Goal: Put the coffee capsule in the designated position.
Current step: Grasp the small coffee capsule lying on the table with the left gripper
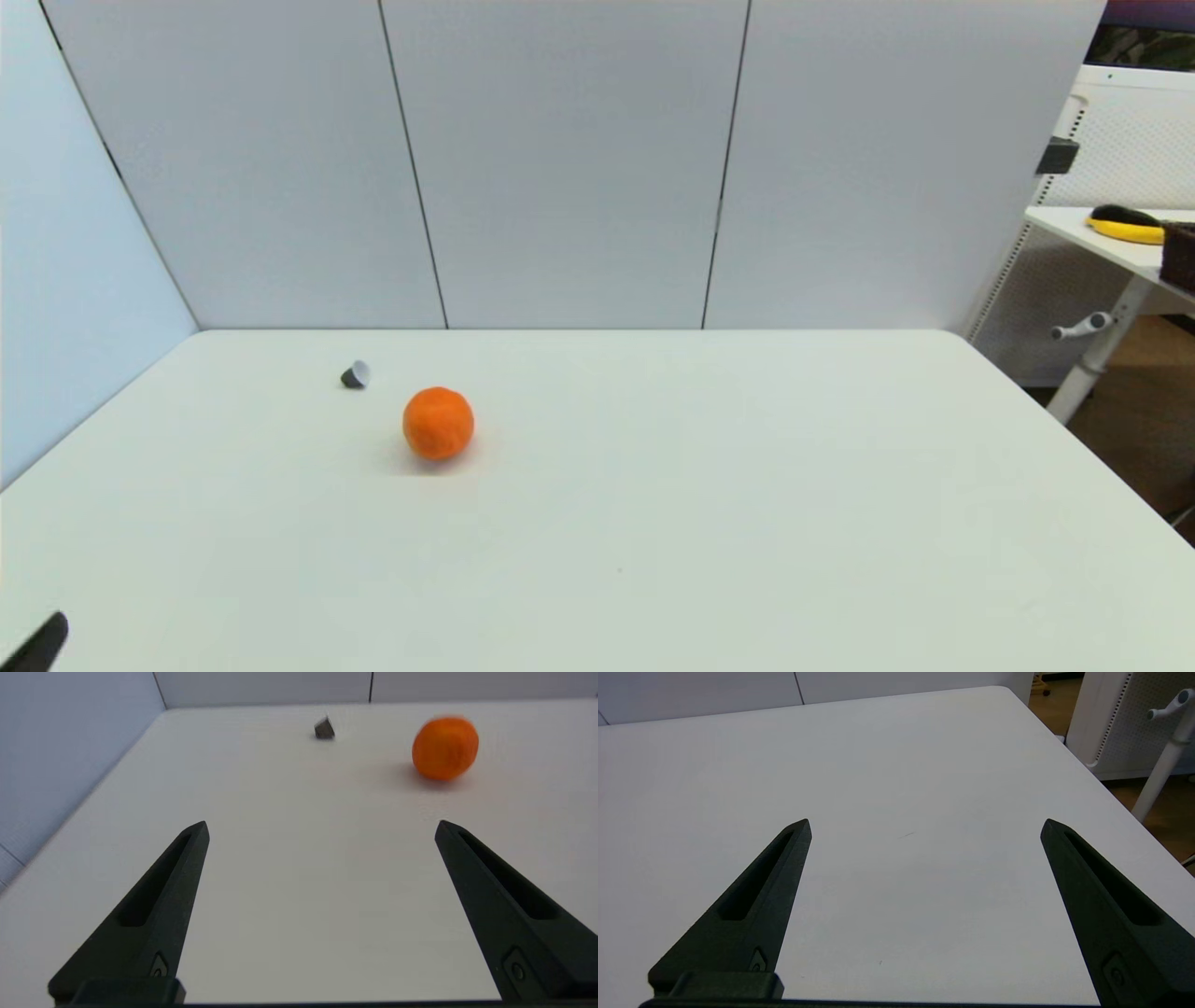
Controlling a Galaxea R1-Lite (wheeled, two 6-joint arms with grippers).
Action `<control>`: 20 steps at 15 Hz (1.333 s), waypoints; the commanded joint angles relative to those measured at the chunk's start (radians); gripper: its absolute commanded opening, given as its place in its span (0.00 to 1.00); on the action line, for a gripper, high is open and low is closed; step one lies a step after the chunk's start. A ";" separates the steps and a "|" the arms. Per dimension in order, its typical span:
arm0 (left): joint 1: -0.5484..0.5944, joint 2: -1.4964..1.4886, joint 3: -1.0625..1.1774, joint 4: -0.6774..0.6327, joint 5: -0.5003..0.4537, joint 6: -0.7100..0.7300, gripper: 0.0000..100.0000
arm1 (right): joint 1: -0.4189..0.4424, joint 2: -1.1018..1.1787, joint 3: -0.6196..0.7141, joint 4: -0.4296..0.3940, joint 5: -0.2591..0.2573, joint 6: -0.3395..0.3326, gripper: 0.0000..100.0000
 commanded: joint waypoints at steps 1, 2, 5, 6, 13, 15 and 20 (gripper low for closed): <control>0.000 0.540 -0.522 0.016 0.131 -0.003 1.00 | 0.000 0.001 0.002 -0.001 -0.001 0.001 1.00; 0.006 0.617 -0.610 0.041 0.143 -0.003 1.00 | 0.000 0.001 0.002 -0.001 -0.001 0.001 1.00; 0.036 0.865 -0.833 0.065 0.160 -0.007 1.00 | 0.000 0.001 0.002 -0.001 -0.001 0.001 1.00; 0.039 0.941 -0.916 0.073 0.152 0.001 1.00 | 0.000 0.001 0.002 -0.001 -0.001 0.001 1.00; 0.155 1.444 -1.501 0.130 -0.414 0.090 1.00 | 0.000 0.001 0.002 -0.001 -0.001 0.001 1.00; 0.200 1.562 -1.610 0.128 -0.624 0.146 1.00 | 0.000 0.001 0.002 -0.001 -0.001 0.001 1.00; 0.240 1.801 -1.702 0.130 -1.173 0.297 1.00 | 0.000 0.001 0.002 -0.001 -0.001 0.001 1.00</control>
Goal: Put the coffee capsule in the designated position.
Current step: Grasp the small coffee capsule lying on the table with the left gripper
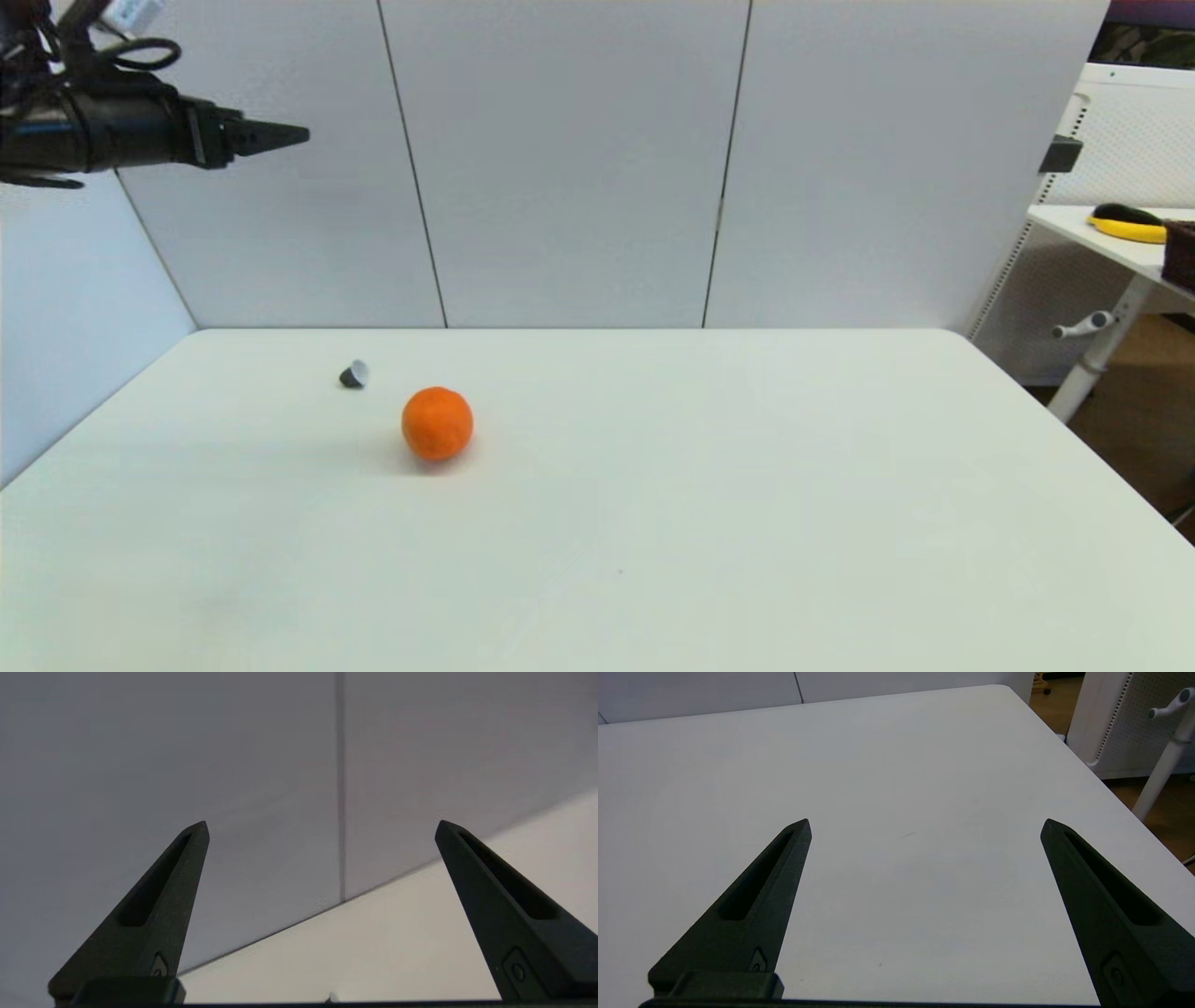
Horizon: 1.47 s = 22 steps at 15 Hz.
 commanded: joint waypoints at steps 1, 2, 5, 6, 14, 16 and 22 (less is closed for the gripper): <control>0.036 0.260 -0.061 0.002 -0.479 0.181 1.00 | 0.000 0.001 0.002 0.000 0.000 0.000 1.00; 0.037 0.305 -0.057 0.002 -0.550 0.245 1.00 | 0.000 0.001 0.002 0.000 0.000 0.000 1.00; 0.037 0.354 0.009 0.003 -0.606 0.382 1.00 | 0.000 0.001 0.002 0.000 0.000 0.000 1.00; 0.037 0.358 0.038 0.003 -0.606 0.408 1.00 | 0.000 0.001 0.002 0.000 0.000 0.000 1.00; 0.097 0.414 0.249 0.078 -0.643 0.718 1.00 | 0.000 0.001 0.002 0.000 0.000 0.000 1.00; 0.103 0.441 0.252 0.146 -0.657 0.816 1.00 | 0.000 0.001 0.002 0.000 0.000 0.000 1.00; 0.109 0.533 0.204 0.246 -0.688 0.971 1.00 | 0.000 0.001 0.002 0.000 0.000 0.000 1.00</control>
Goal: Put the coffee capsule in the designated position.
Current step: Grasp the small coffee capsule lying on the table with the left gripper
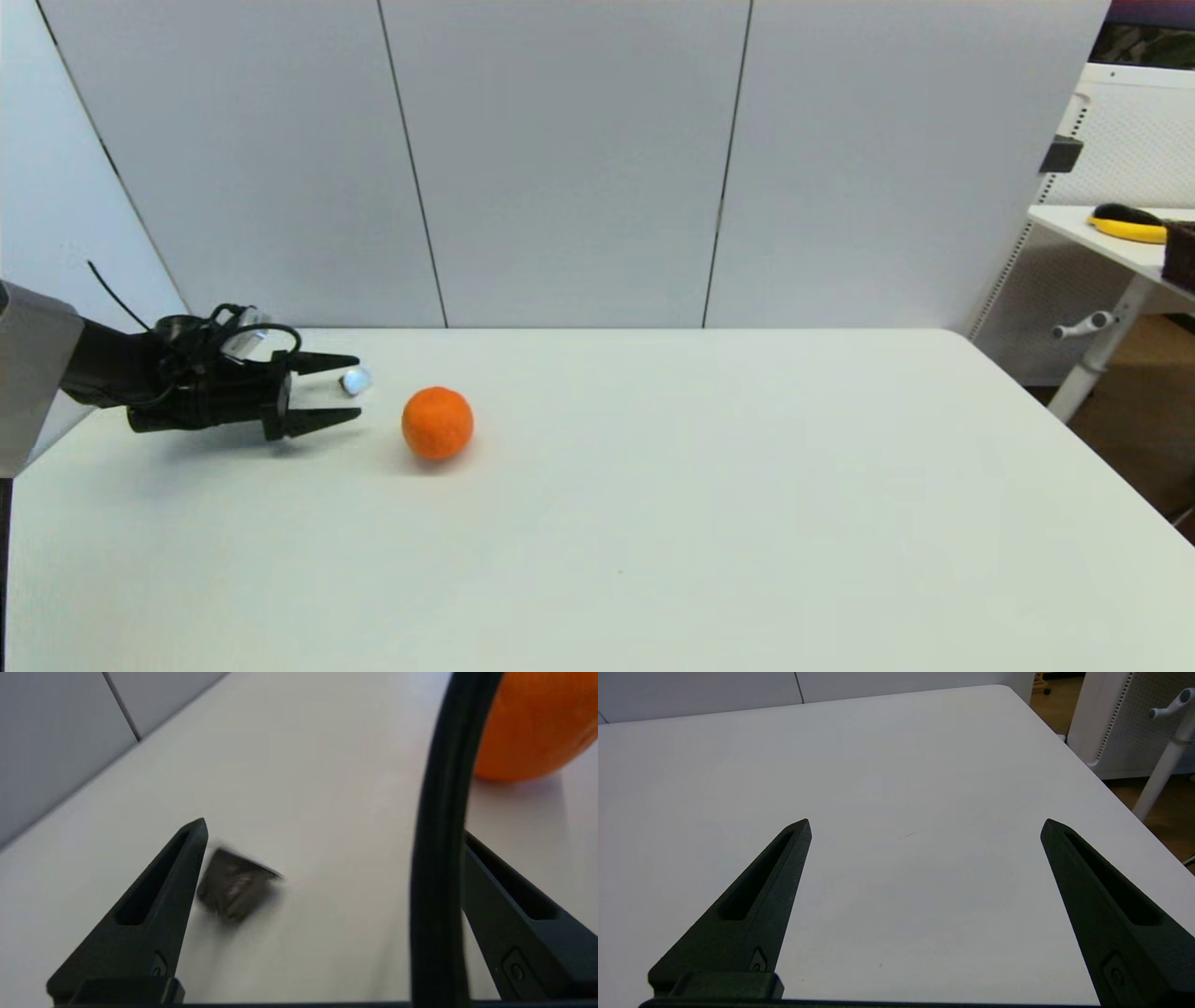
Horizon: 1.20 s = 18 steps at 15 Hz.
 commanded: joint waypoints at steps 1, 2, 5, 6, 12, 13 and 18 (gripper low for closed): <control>0.000 0.063 -0.067 0.013 -0.023 0.020 1.00 | 0.000 0.001 0.002 0.000 0.000 0.001 1.00; 0.000 0.071 -0.095 0.014 -0.024 0.017 1.00 | 0.000 0.001 0.002 0.000 0.000 0.001 1.00; 0.000 0.087 -0.161 0.069 -0.032 0.020 1.00 | 0.000 0.001 0.002 0.000 0.000 0.001 1.00; 0.000 0.094 -0.176 0.079 -0.032 0.020 1.00 | 0.000 0.001 0.002 0.000 0.000 0.001 1.00; 0.000 0.123 -0.188 0.086 -0.032 0.021 1.00 | 0.000 0.001 0.002 0.000 0.000 0.001 1.00; 0.000 0.126 -0.188 0.086 -0.032 0.021 1.00 | 0.000 0.001 0.002 0.000 0.000 0.001 1.00; 0.000 0.152 -0.193 0.085 -0.034 0.024 1.00 | 0.000 0.001 0.002 0.000 0.000 0.001 1.00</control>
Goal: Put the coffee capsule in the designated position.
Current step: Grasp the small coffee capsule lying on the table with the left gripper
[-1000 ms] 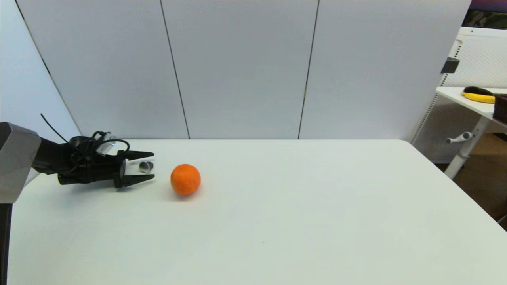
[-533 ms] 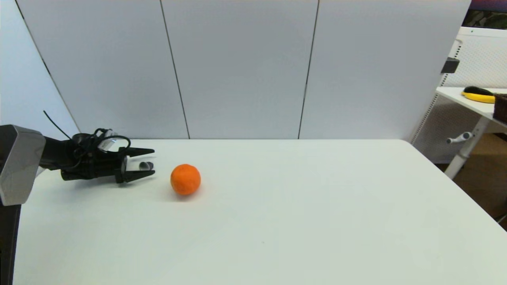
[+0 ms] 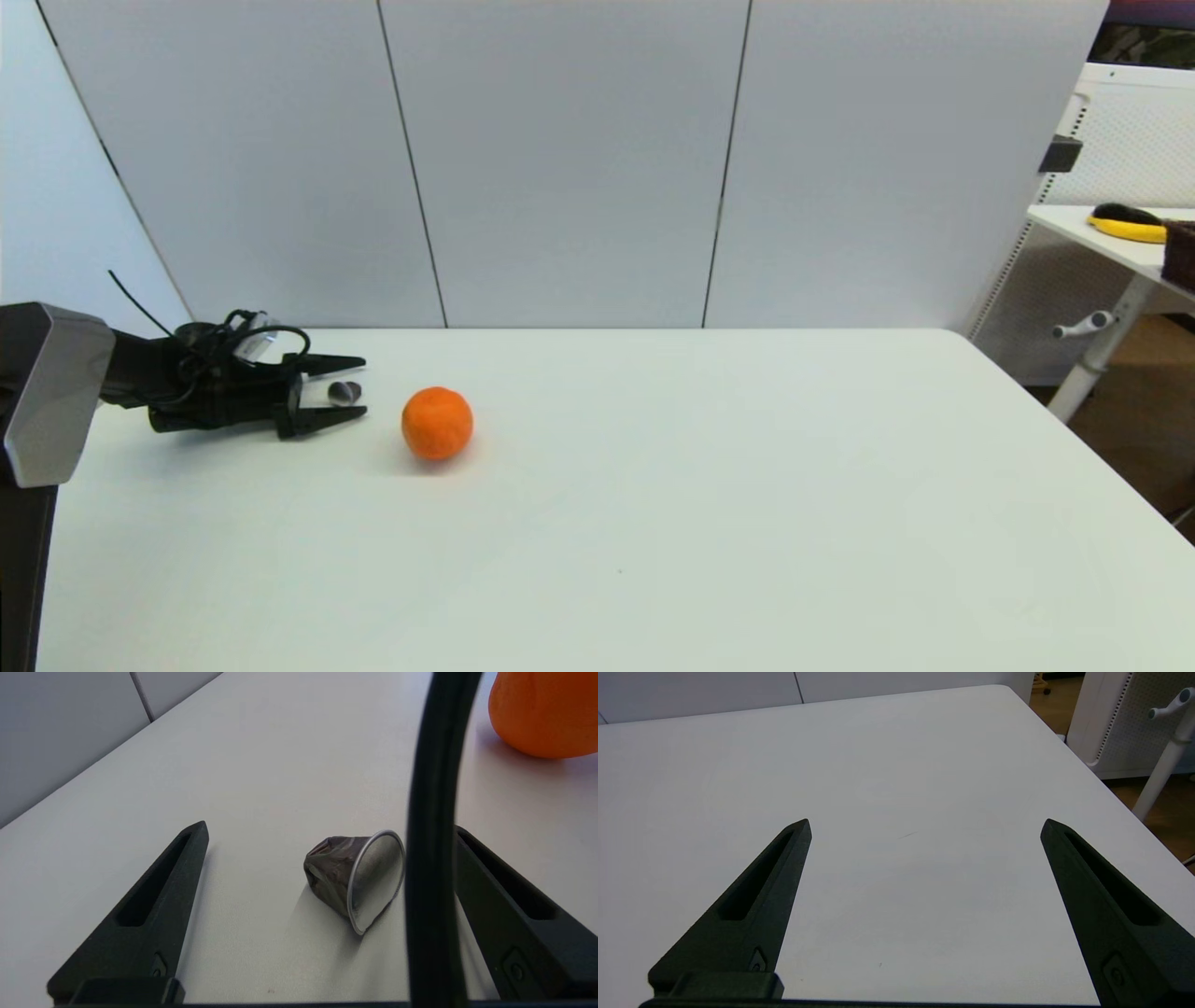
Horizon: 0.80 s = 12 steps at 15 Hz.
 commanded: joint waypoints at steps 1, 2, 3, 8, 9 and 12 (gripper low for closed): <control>-0.001 0.026 -0.002 0.002 -0.005 0.008 1.00 | 0.000 0.001 0.002 0.000 0.000 0.000 1.00; -0.001 0.028 -0.005 0.000 -0.007 0.010 1.00 | 0.000 0.001 0.002 0.000 0.000 0.000 1.00; -0.001 0.031 -0.013 0.000 -0.007 0.011 1.00 | 0.000 0.001 0.002 0.000 0.000 0.000 1.00; -0.003 0.029 -0.034 0.003 -0.005 0.005 0.00 | 0.000 0.001 0.002 0.000 0.000 0.000 1.00; -0.003 0.029 -0.037 0.005 -0.005 0.004 0.00 | 0.000 0.001 0.002 0.000 0.000 0.000 1.00; -0.003 0.026 -0.039 0.014 -0.005 0.004 0.00 | 0.000 0.001 0.002 0.000 0.000 0.000 1.00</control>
